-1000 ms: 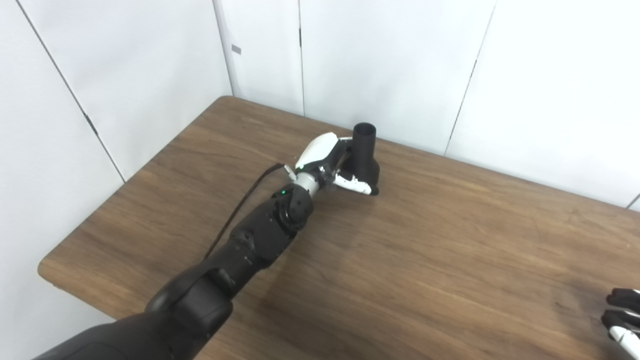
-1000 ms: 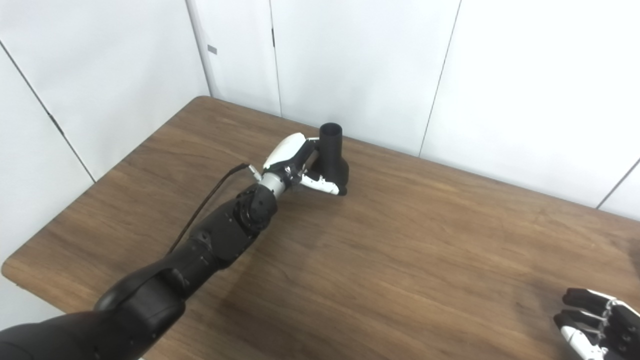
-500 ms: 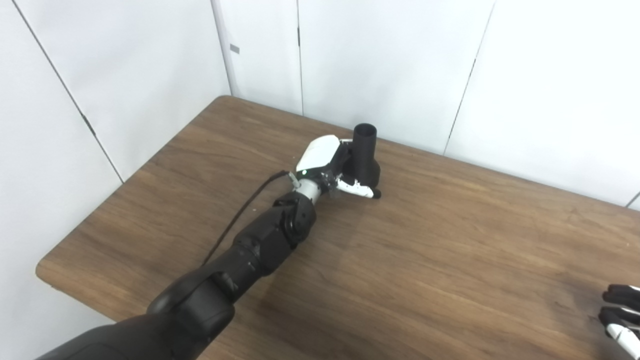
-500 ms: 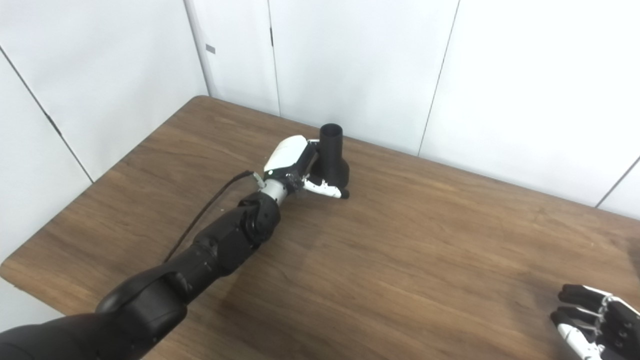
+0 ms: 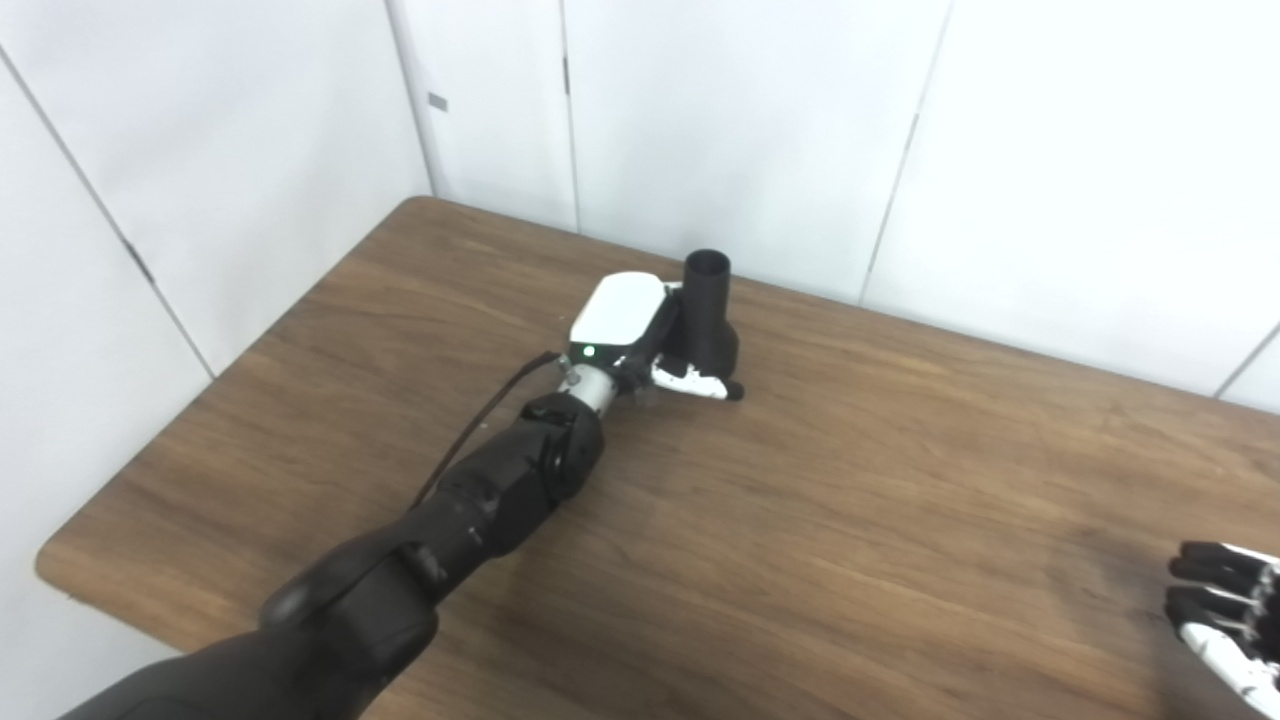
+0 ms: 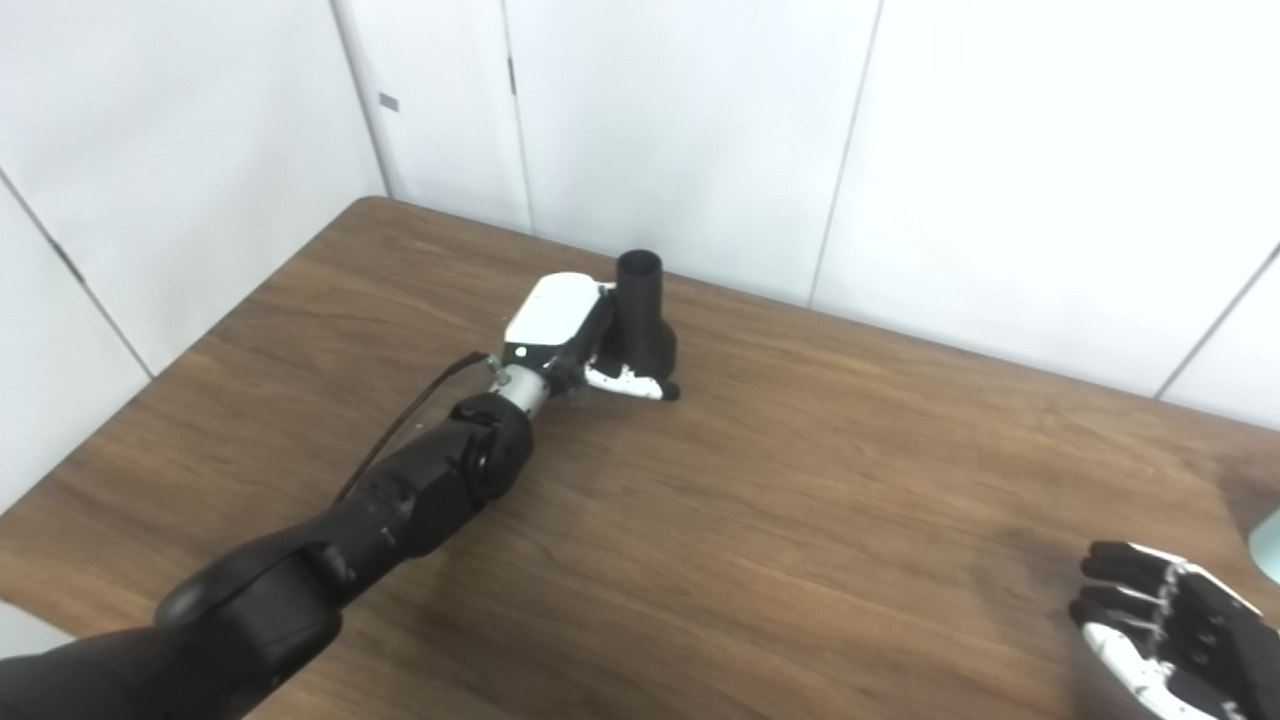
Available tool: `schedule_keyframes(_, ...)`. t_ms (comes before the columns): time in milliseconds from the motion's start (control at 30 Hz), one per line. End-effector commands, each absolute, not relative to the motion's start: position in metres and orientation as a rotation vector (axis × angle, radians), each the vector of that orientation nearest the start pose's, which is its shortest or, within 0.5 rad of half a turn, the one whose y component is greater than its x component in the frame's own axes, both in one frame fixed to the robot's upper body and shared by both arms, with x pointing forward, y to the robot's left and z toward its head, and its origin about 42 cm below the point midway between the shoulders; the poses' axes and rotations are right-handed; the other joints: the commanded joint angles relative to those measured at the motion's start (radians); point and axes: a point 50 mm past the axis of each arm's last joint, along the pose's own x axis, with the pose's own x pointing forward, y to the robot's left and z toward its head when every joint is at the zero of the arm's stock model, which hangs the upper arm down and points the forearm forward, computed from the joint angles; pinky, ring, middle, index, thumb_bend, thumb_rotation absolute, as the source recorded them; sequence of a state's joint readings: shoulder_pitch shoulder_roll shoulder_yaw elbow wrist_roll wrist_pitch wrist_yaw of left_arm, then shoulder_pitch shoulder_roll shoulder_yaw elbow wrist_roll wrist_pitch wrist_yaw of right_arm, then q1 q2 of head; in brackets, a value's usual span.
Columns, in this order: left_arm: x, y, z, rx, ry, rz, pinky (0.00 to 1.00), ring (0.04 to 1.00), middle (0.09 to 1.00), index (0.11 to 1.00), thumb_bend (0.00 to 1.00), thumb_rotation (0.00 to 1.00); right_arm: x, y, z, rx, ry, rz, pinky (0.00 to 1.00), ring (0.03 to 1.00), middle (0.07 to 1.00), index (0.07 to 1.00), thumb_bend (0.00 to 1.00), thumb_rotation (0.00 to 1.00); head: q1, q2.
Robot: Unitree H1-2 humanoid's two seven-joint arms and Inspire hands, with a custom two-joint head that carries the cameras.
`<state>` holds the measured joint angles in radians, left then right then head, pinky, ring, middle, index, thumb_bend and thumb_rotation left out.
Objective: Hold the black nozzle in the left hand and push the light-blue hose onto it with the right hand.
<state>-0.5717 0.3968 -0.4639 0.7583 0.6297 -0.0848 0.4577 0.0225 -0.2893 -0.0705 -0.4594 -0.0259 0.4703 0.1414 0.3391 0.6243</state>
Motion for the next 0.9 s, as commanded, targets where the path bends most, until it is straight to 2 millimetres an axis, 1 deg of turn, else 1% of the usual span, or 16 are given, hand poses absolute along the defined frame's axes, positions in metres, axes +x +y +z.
schedule_keyframes(0, 0.359, 0.289, 0.005, 1.234, 0.099, -0.25, 0.92, 0.59, 0.508, 0.459, 0.52, 0.0, 0.262, -0.283, 0.223, -0.306, -0.071, 0.051, 0.59, 0.694, 0.713, 0.689, 0.1, 0.0, -0.02, 0.001)
schedule_keyframes(167, 0.362, 0.276, 0.013, 1.166, -0.035, -0.223, 0.85, 0.554, 0.501, 0.461, 0.52, 0.0, 0.26, -0.276, 0.218, -0.265, -0.065, 0.028, 0.71, 0.766, 0.772, 0.753, 0.11, 0.0, -0.099, -0.003)
schedule_keyframes(233, 0.363, 0.271, 0.016, 1.141, -0.059, -0.229, 0.83, 0.541, 0.494, 0.468, 0.53, 0.0, 0.26, -0.274, 0.219, -0.284, -0.069, 0.024, 0.7, 0.76, 0.767, 0.752, 0.12, 0.0, -0.138, -0.005)
schedule_keyframes(267, 0.364, 0.27, 0.017, 1.131, -0.063, -0.232, 0.83, 0.538, 0.489, 0.473, 0.53, 0.0, 0.26, -0.274, 0.219, -0.293, -0.071, 0.023, 0.68, 0.746, 0.756, 0.742, 0.13, 0.0, -0.15, -0.006)
schedule_keyframes(300, 0.364, 0.268, 0.018, 1.113, -0.062, -0.24, 0.83, 0.537, 0.487, 0.475, 0.53, 0.0, 0.259, -0.273, 0.221, -0.297, -0.078, 0.023, 0.67, 0.741, 0.752, 0.739, 0.13, 0.0, -0.178, -0.008)
schedule_keyframes(367, 0.363, 0.266, 0.019, 1.082, -0.069, -0.253, 0.84, 0.533, 0.485, 0.479, 0.53, 0.0, 0.257, -0.274, 0.226, -0.295, -0.099, 0.008, 0.65, 0.725, 0.737, 0.72, 0.14, 0.0, -0.202, -0.009)
schedule_keyframes(400, 0.363, 0.265, 0.019, 1.068, -0.074, -0.259, 0.85, 0.532, 0.484, 0.48, 0.53, 0.0, 0.254, -0.274, 0.229, -0.284, -0.114, -0.002, 0.64, 0.721, 0.732, 0.715, 0.15, 0.0, -0.228, -0.009)
schedule_keyframes(533, 0.362, 0.265, 0.02, 1.046, -0.099, -0.29, 0.86, 0.528, 0.479, 0.485, 0.53, 0.0, 0.241, -0.275, 0.243, -0.257, -0.174, -0.05, 0.67, 0.738, 0.749, 0.729, 0.17, 0.0, -0.311, -0.008)
schedule_keyframes(600, 0.361, 0.264, 0.022, 1.047, -0.13, -0.314, 0.84, 0.533, 0.483, 0.48, 0.53, 0.0, 0.233, -0.28, 0.252, -0.28, -0.205, -0.098, 0.69, 0.75, 0.759, 0.733, 0.21, 0.0, -0.352, -0.005)
schedule_keyframes(667, 0.359, 0.263, 0.023, 1.052, -0.16, -0.341, 0.84, 0.543, 0.491, 0.471, 0.53, 0.0, 0.227, -0.284, 0.259, -0.302, -0.23, -0.144, 0.74, 0.788, 0.785, 0.754, 0.26, 0.0, -0.386, -0.001)
schedule_keyframes(700, 0.359, 0.263, 0.024, 1.061, -0.176, -0.355, 0.84, 0.541, 0.491, 0.471, 0.53, 0.0, 0.225, -0.285, 0.262, -0.31, -0.243, -0.165, 0.74, 0.786, 0.784, 0.746, 0.29, 0.0, -0.422, 0.002)
schedule_keyframes(800, 0.358, 0.26, 0.027, 1.075, -0.227, -0.395, 0.83, 0.535, 0.499, 0.464, 0.53, 0.0, 0.218, -0.292, 0.273, -0.356, -0.279, -0.252, 0.66, 0.719, 0.73, 0.698, 0.41, 0.0, -0.48, 0.005)
schedule_keyframes(833, 0.357, 0.259, 0.028, 1.075, -0.242, -0.407, 0.83, 0.534, 0.5, 0.463, 0.52, 0.0, 0.216, -0.293, 0.276, -0.365, -0.29, -0.277, 0.61, 0.693, 0.714, 0.685, 0.46, 0.0, -0.513, 0.006)
schedule_keyframes(867, 0.356, 0.257, 0.029, 1.072, -0.254, -0.416, 0.83, 0.533, 0.501, 0.463, 0.52, 0.0, 0.215, -0.296, 0.279, -0.367, -0.298, -0.296, 0.6, 0.684, 0.709, 0.681, 0.48, 0.0, -0.513, 0.006)
